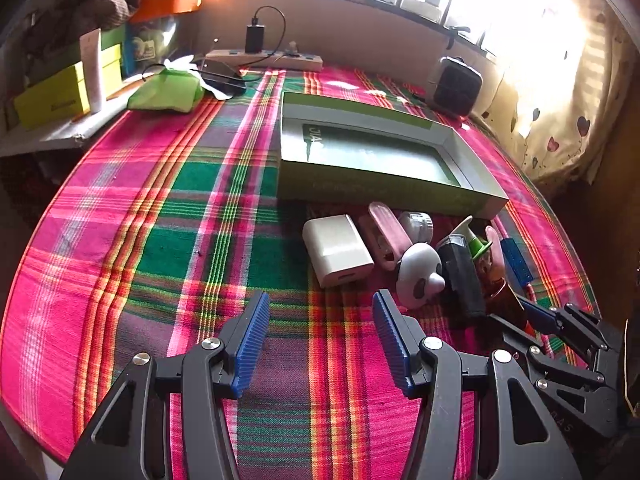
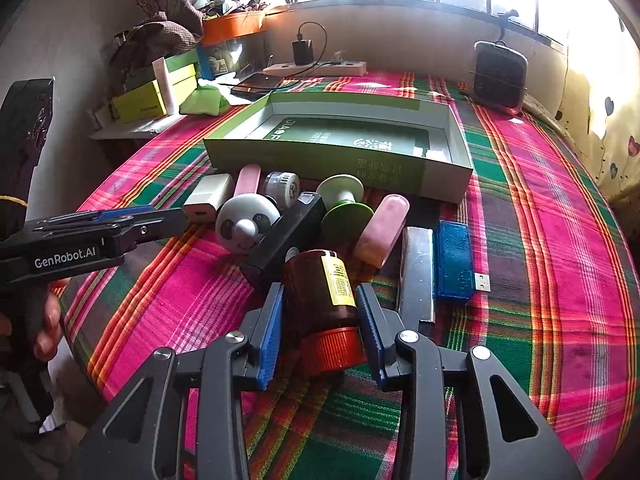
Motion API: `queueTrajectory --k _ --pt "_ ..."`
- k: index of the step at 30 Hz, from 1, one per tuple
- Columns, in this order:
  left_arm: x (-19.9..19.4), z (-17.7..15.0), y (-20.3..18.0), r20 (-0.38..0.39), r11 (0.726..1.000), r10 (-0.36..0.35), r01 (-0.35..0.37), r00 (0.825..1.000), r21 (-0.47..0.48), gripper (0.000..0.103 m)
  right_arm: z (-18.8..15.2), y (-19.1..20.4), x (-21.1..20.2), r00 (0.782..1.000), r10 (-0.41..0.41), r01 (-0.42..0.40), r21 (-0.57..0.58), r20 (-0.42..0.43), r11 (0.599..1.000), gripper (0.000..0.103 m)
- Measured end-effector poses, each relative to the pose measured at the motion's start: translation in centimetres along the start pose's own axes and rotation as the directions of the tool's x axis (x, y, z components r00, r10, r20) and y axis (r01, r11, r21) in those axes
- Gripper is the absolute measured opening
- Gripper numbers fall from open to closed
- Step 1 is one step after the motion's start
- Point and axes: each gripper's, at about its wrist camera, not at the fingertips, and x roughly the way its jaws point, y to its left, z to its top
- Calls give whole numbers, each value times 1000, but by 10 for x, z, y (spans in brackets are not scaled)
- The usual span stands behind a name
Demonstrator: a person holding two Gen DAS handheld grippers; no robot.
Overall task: Organize rigid objects
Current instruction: 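Reach the right tool to the brown red-capped bottle while the left tool reaches the white charger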
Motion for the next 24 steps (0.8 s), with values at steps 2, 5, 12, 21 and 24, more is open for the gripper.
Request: queueTrajectory --k 2,5,12,21,24 --pt "2 5 -1 3 1000 -4 4 1000 0 54 0 -1 -2 1000 1 -1 12 4 1000 37" --pt "8 11 -1 -10 1000 2 -2 1000 -8 54 0 -1 -7 1000 -8 8 20 13 1000 37" --pt "21 18 -10 -25 1000 13 -12 1000 24 54 3 -2 -13 999 -15 15 28 28 1000 34" --pt "34 23 -10 -25 993 95 -93 995 78 53 6 -4 -7 1000 -14 14 30 15 999 34" --pt "35 25 -7 -22 993 96 -94 995 77 53 7 -4 -5 1000 -9 9 26 14 1000 34"
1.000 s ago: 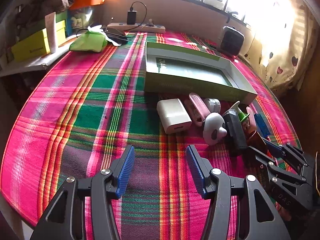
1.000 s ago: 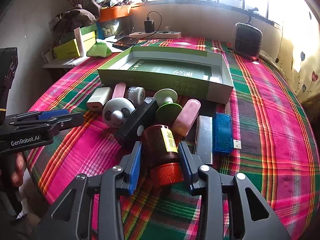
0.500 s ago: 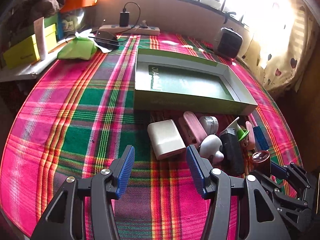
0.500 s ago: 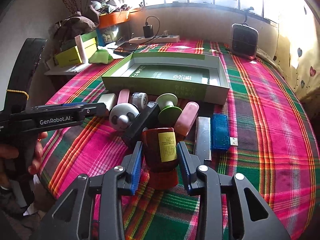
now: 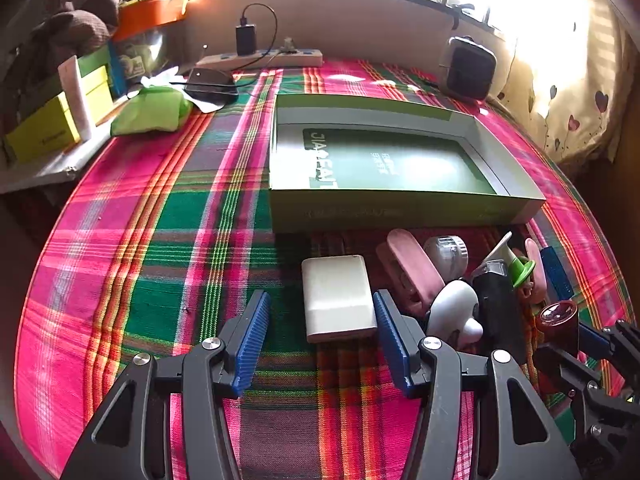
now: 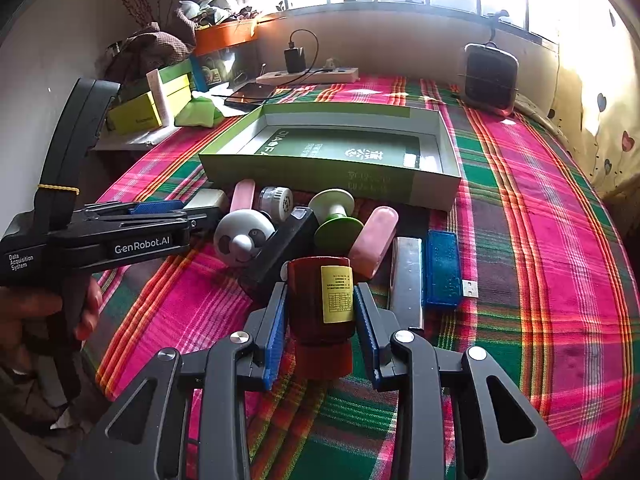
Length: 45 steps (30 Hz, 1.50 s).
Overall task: Organize rigid objects
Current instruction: 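Reach the right tool to the brown red-capped bottle while the left tool reaches the white charger, then grasp and lift the bottle with the right tool while the left tool lifts the charger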
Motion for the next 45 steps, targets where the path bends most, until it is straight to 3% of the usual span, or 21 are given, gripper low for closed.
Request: queueTrajectory --k 11,17,37,45 --pt "3 3 3 14 1000 13 -14 1000 21 51 0 -3 4 1000 8 -8 8 -10 1000 34" --pt "3 4 6 16 1000 4 -4 1000 15 32 1 -4 6 1000 9 -9 12 -12 1000 34" --pt "-10 12 10 39 1000 -15 16 999 -3 32 15 -14 -5 1000 -4 4 33 13 999 33" --pt "-27 21 9 86 999 -43 44 995 -5 32 29 -19 -8 999 -8 7 40 32 999 33"
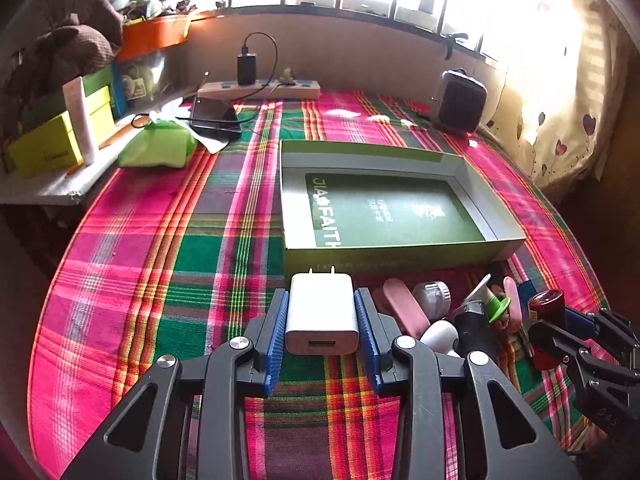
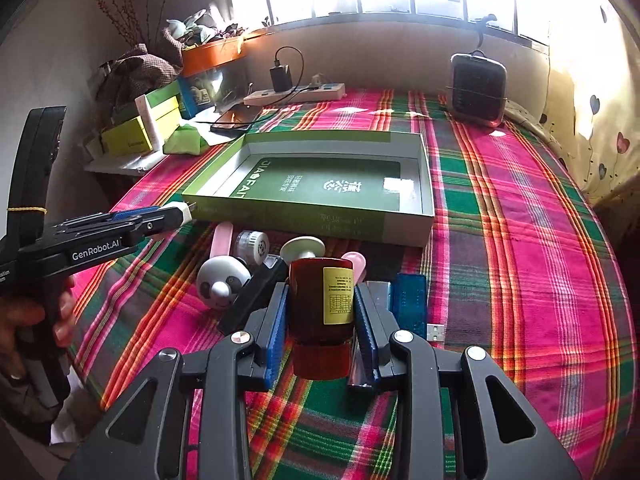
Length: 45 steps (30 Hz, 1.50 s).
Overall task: Organize rigid objects
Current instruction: 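Grasp and lift the bottle with the right tool while the left tool lifts the charger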
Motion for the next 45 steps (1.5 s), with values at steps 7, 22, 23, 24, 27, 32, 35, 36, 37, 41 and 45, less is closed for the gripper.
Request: queueTrajectory --k 7,22,23,24,27,32,35,36,37,41,45 --pt "-3 20 -2 28 1000 -20 20 999 -2 32 22 -9 0 1000 -15 15 -1 7 1000 33" --pt "29 60 -7 9 998 -69 69 998 12 32 76 -35 40 999 -13 15 36 -30 999 33" --pt "31 63 -7 8 997 -75 75 997 10 32 79 -36 44 999 -17 18 34 -35 999 33" --pt "34 66 -6 6 997 -82 82 997 9 32 82 -37 48 999 -21 22 33 -40 999 33" --pt "44 75 -6 4 997 -71 71 997 14 32 91 -39 62 998 -19 21 27 -61 999 33" --pt "62 85 -3 -14 998 -62 62 998 3 32 102 -44 85 996 -33 35 22 -88 999 33" --pt "74 90 -3 -31 998 -57 57 998 5 32 105 -48 99 993 -37 39 21 -111 999 33" --pt "79 91 -3 -37 998 -60 60 998 3 32 106 -48 102 992 -40 42 20 -118 999 33" --pt "83 91 -2 -45 998 -63 63 997 -4 32 107 -49 106 991 -45 47 19 -123 999 33" --pt "94 94 -5 -51 999 -53 53 997 4 32 110 -50 118 989 -59 62 13 -136 998 33" --pt "103 96 -6 -57 999 -45 45 997 7 32 113 -50 126 988 -70 71 4 -141 997 33"
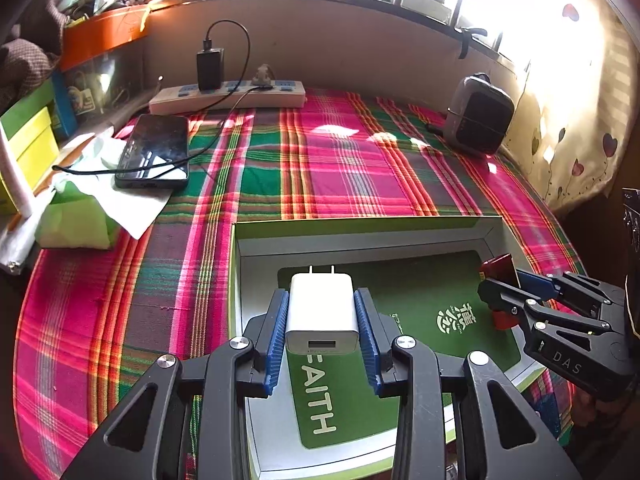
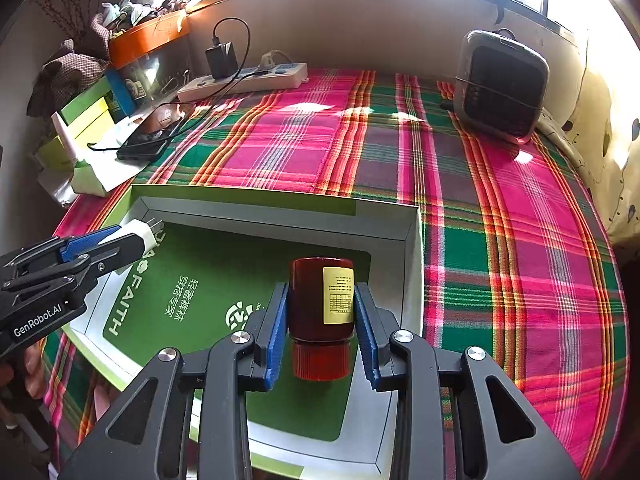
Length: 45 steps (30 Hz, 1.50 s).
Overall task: Organize rigid objects
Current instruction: 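Grasp and lift the bottle with the right tool while the left tool lifts the charger, then lower both held objects into the green box and open both tools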
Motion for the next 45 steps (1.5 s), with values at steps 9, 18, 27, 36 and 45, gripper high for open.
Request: queueTrajectory --k 9,18,27,36,45 --pt "13 2 1 -10 1000 21 -21 1000 6 32 7 3 10 1000 -24 24 -19 7 1000 33" --pt "17 1 -2 -9 999 27 -27 1000 18 32 10 1 16 1000 -24 24 -15 0 1000 33" --pt "19 2 -3 -11 999 38 -37 999 24 32 12 2 20 999 -42 42 -17 -7 999 33" --pt "20 2 -4 -15 999 41 -41 999 19 32 12 3 21 999 -47 47 -20 -9 999 33" --pt "15 3 -2 1 999 42 -42 999 9 33 11 -1 17 999 -35 35 13 9 999 39"
